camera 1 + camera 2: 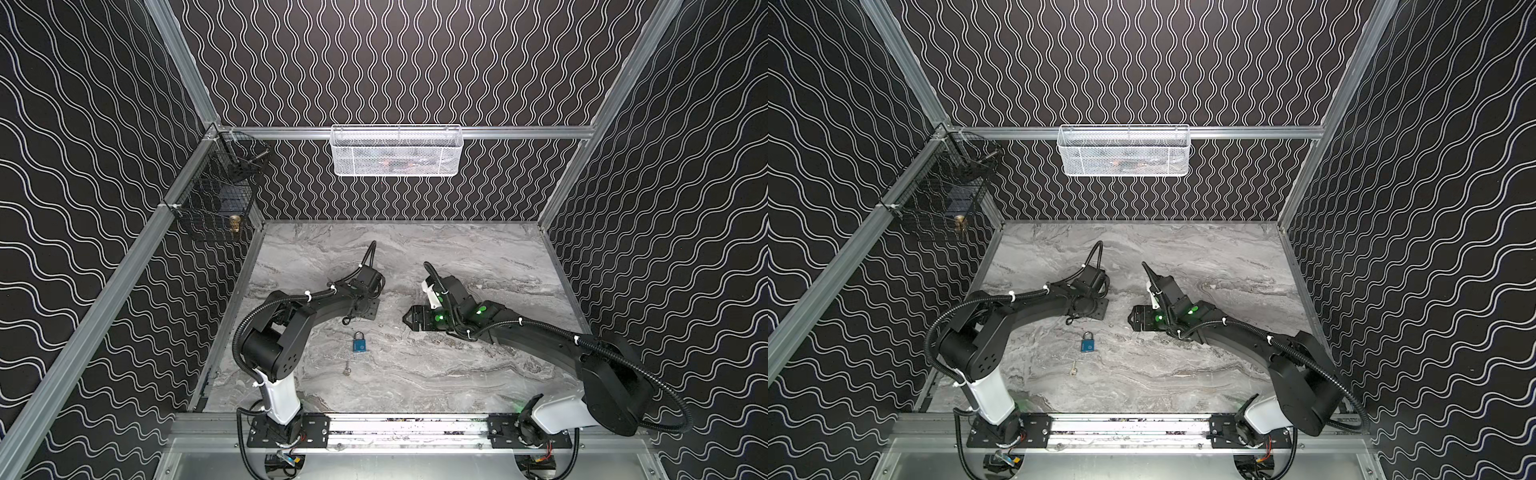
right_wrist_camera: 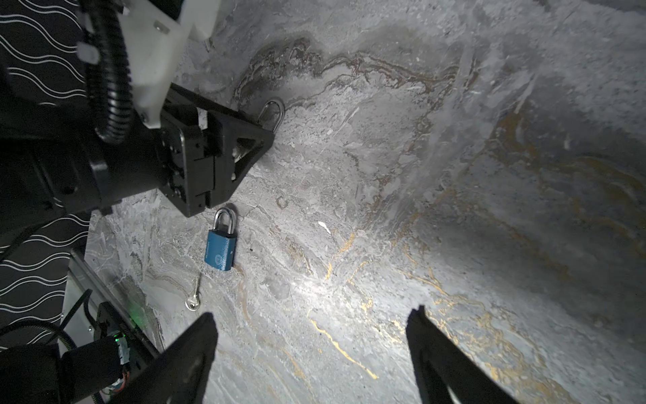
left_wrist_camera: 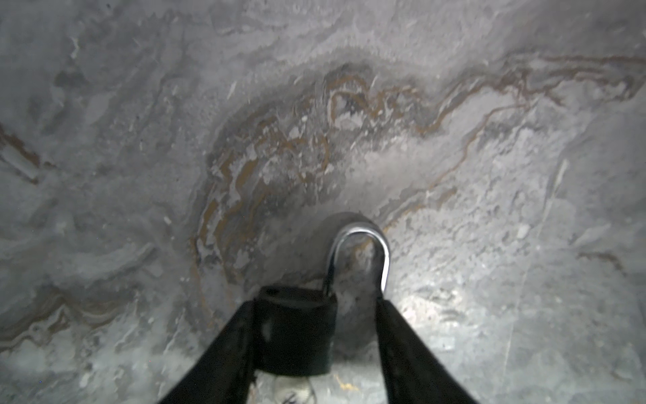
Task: Unlock with the key
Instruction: 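Lower the black padlock and open the left gripper while the right withdraws, then move the right gripper toward the silver key while the left draws back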
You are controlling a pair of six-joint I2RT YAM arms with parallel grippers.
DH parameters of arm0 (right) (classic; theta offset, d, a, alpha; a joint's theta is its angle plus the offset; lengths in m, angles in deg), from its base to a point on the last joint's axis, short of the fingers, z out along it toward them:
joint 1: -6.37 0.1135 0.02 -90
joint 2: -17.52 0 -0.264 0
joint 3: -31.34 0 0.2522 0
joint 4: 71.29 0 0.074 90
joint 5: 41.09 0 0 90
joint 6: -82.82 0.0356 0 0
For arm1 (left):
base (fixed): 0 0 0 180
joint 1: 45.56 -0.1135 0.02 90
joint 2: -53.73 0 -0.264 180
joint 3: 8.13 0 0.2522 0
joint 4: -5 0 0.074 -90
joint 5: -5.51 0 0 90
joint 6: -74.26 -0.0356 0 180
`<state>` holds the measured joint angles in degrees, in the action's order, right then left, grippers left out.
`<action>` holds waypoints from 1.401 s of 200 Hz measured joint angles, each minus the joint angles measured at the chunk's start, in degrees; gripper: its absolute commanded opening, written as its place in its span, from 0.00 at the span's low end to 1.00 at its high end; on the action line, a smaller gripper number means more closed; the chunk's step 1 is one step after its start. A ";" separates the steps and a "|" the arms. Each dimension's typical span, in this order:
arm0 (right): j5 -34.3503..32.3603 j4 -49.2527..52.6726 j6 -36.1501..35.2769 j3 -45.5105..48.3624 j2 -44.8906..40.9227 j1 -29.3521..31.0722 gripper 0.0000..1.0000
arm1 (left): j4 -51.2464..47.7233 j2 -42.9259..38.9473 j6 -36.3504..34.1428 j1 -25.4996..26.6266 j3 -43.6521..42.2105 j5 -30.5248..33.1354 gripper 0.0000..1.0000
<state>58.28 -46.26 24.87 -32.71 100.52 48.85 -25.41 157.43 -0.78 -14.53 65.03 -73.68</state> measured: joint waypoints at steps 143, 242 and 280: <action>1.68 -1.27 -0.17 1.40 -1.92 -0.59 0.87 | 3.93 -8.41 11.19 -4.26 -5.66 -7.10 0.99; -2.25 0.79 -2.73 -1.49 -1.99 2.73 0.86 | 5.64 -28.63 17.09 -6.95 -13.35 -12.52 0.99; -7.13 2.01 -2.75 -3.45 -0.68 10.38 0.85 | 0.11 -40.89 19.50 -7.08 -16.74 -12.52 0.99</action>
<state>51.15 -44.25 22.12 -36.16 99.85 59.23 -25.30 116.54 18.71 -21.61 48.29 -86.20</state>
